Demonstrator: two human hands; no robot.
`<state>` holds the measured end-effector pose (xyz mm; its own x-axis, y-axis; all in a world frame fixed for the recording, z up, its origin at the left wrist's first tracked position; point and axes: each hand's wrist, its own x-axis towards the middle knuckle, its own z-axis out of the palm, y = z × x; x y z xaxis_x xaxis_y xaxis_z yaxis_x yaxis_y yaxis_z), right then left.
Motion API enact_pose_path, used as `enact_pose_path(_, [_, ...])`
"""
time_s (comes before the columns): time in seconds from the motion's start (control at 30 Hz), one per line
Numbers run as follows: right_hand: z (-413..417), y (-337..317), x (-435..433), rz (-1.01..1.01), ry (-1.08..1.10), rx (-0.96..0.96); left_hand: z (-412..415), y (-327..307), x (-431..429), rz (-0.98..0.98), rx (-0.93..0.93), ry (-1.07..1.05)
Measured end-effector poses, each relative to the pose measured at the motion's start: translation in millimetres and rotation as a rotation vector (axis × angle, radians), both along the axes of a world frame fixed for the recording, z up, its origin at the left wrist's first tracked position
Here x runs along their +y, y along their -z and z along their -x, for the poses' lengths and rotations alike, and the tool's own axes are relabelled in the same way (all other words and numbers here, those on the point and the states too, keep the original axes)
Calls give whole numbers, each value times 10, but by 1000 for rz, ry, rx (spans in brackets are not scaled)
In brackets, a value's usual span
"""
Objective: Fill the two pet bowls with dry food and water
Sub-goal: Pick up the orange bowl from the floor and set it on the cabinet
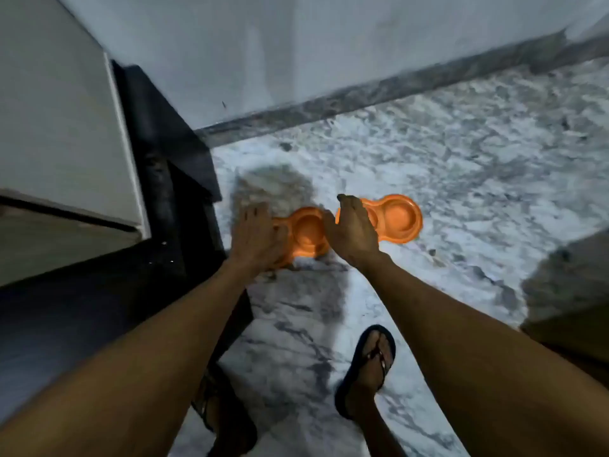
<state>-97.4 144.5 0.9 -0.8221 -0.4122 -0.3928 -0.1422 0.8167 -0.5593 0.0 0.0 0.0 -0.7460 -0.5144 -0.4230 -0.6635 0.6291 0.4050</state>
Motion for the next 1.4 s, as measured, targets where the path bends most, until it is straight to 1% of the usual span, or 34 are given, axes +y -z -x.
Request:
enact_pose_path(0.07, [99,609,75,-32,5,-52,94,610,139,-54,-55,-92])
enact_pose_path(0.13, [132,1297,194,-65,0,-104,49,1313,240,-87,-125,-132])
enact_pose_path(0.2, [108,1873,284,-74,29,-137,-43,1961,284,-69,-155,-191])
enact_pose_path(0.3, [77,2593,289,-98,126,-203,-113,2735,259,-37,-162,-386])
enact_pose_path(0.4, [43,3088,226,-103,274,-246,-123,3183,245,-119,-133,-696])
enact_pose_path(0.47, [35,3344,164,-94,404,-260,-134,3450,226,-139,-117,-849])
enact_pose_path(0.57, [12,3566,51,-114,543,-263,-168,3723,181,-169,-122,-950])
enact_pose_path(0.73, [-1,3734,-15,-132,608,-266,-183,3920,141,-199,-90,-978])
enact_pose_path(0.87, [23,3641,6,-111,633,-248,-111,3757,138,-178,-61,-987])
enact_pose_path(1.0, [16,3135,67,-113,612,-269,-113,3216,189,-119,-102,-961])
enact_pose_path(1.1, [146,2439,172,-104,605,-272,-65,2574,268,-133,-116,-976])
enact_pose_path(1.2, [335,1584,269,-74,590,-255,74,1740,355,-169,-94,-979])
enact_pose_path(1.3, [553,566,348,-32,589,-258,270,740,413,-209,8,-1017])
enact_pose_path(1.4, [737,-410,476,-2,595,-226,455,-238,503,-231,125,-1010])
